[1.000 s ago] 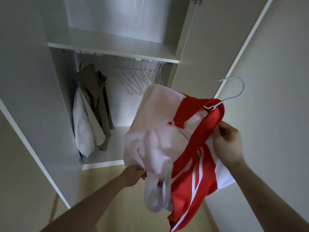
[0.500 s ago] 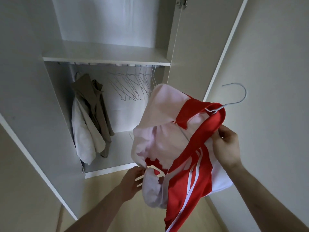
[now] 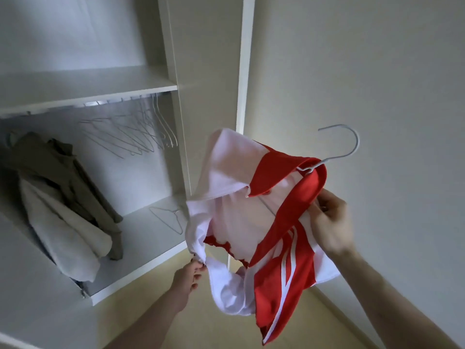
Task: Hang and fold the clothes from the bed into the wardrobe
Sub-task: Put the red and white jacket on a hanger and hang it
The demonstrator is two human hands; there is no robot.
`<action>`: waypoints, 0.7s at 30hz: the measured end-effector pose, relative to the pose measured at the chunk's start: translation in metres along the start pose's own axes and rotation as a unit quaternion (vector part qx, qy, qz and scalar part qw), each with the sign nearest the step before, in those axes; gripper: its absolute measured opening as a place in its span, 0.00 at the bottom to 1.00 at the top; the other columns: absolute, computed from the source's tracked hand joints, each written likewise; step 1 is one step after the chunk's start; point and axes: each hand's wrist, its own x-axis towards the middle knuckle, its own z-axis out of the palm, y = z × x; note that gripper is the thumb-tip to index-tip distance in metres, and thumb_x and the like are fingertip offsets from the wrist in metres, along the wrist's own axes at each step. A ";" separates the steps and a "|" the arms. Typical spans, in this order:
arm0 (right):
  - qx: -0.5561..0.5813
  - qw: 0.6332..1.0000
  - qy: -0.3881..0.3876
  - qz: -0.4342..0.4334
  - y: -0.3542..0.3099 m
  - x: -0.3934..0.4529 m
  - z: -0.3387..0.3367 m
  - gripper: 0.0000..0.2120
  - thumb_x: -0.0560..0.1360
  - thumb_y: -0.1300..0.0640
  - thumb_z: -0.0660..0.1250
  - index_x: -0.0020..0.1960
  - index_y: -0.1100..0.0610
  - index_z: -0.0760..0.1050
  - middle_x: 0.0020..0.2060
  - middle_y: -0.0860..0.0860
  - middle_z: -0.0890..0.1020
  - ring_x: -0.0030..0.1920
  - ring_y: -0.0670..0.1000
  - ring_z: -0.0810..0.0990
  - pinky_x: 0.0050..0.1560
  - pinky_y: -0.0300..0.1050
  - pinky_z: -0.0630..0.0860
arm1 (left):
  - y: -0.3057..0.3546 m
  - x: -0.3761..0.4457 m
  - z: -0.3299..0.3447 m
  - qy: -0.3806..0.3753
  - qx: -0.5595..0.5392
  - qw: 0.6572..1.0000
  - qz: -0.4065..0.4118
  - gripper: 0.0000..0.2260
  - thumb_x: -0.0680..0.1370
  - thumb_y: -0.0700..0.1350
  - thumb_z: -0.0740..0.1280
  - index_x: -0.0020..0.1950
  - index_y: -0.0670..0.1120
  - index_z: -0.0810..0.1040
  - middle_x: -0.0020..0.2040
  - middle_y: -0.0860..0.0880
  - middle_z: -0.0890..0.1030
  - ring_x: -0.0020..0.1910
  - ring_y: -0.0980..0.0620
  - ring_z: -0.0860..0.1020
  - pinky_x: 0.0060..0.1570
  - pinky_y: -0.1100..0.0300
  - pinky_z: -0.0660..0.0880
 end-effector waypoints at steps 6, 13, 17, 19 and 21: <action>-0.002 0.997 0.068 0.032 0.000 -0.044 -0.020 0.10 0.73 0.55 0.62 0.43 0.55 0.82 0.38 0.53 0.86 0.36 0.42 0.81 0.35 0.38 0.80 | -0.003 -0.003 0.010 -0.018 0.230 0.967 0.105 0.14 0.79 0.50 0.64 0.35 0.49 0.80 0.32 0.53 0.80 0.34 0.50 0.74 0.38 0.56 0.68; -0.042 0.974 0.197 0.100 0.025 -0.113 -0.076 0.12 0.81 0.62 0.63 0.43 0.56 0.83 0.39 0.54 0.87 0.43 0.56 0.86 0.46 0.55 0.84 | -0.016 -0.015 0.054 -0.144 0.028 0.988 0.036 0.06 0.68 0.45 0.65 0.32 0.45 0.72 0.31 0.47 0.74 0.34 0.47 0.71 0.45 0.53 0.66; -0.061 0.953 0.261 0.139 0.034 -0.180 -0.126 0.14 0.84 0.56 0.63 0.44 0.52 0.83 0.40 0.50 0.87 0.43 0.56 0.87 0.46 0.51 0.85 | -0.047 -0.042 0.099 -0.193 0.081 0.978 0.021 0.11 0.74 0.41 0.64 0.32 0.44 0.75 0.31 0.45 0.75 0.32 0.46 0.74 0.40 0.53 0.72; -0.081 0.942 0.290 0.149 0.040 -0.208 -0.151 0.15 0.84 0.53 0.63 0.42 0.53 0.82 0.38 0.50 0.87 0.40 0.55 0.86 0.42 0.48 0.84 | -0.060 -0.055 0.123 -0.208 0.138 0.968 0.035 0.09 0.76 0.41 0.66 0.38 0.41 0.83 0.35 0.45 0.82 0.36 0.45 0.79 0.41 0.54 0.74; -0.106 0.930 0.316 0.154 0.047 -0.240 -0.181 0.17 0.84 0.51 0.63 0.40 0.55 0.81 0.35 0.52 0.85 0.35 0.52 0.84 0.37 0.45 0.82 | -0.072 -0.076 0.150 -0.234 0.202 0.949 0.057 0.09 0.77 0.43 0.68 0.41 0.45 0.88 0.41 0.47 0.87 0.40 0.48 0.83 0.43 0.56 0.75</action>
